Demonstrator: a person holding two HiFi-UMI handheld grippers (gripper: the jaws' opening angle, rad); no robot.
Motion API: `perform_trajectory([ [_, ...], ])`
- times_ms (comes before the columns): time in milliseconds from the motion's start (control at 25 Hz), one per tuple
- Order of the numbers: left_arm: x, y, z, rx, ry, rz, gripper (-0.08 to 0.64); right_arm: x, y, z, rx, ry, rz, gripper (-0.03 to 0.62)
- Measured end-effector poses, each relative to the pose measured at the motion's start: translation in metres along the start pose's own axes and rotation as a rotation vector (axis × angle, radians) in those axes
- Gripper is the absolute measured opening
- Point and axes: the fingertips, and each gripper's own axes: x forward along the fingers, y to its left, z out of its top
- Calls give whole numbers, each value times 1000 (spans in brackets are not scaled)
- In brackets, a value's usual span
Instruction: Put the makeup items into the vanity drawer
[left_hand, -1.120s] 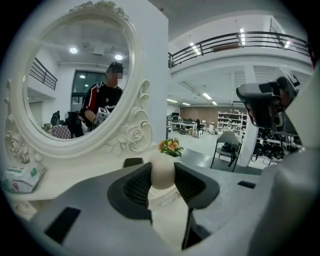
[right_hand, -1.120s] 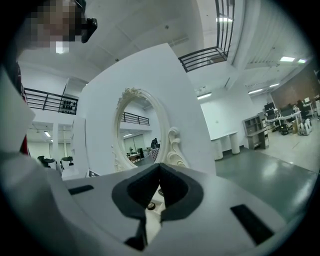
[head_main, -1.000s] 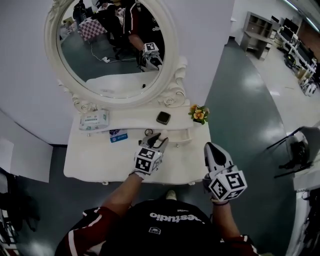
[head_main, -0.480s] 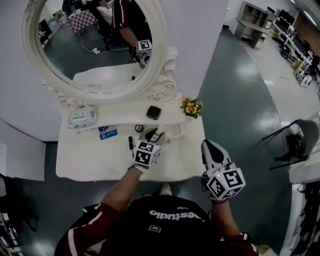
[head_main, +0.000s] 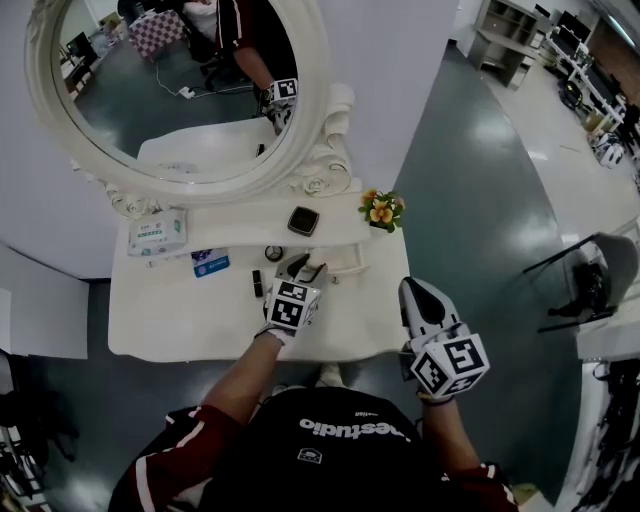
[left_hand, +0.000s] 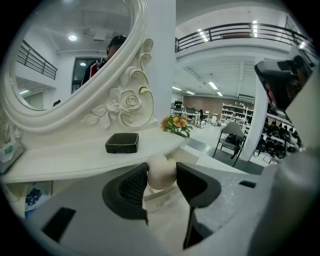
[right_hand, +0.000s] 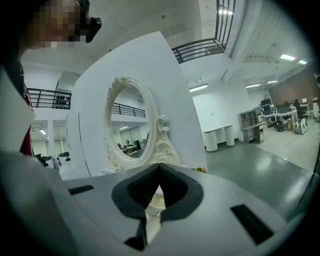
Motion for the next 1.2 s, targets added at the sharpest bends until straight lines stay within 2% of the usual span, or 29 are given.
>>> perform_trajectory([
  [160,0,0,0,-3,-7,-9,210,0,2,-1,-1,4,-3,5],
  [480,-18,-1,4,-5,-33,-25,213,0,19,1,-17,-5,0,5],
  [760,-60,-1,13,-11,-86,-55,213,1,54,12,-30,-32,8,5],
  [1200,-144,40,20,-45,-164,-32,213,10,114,31,-56,-59,24,3],
])
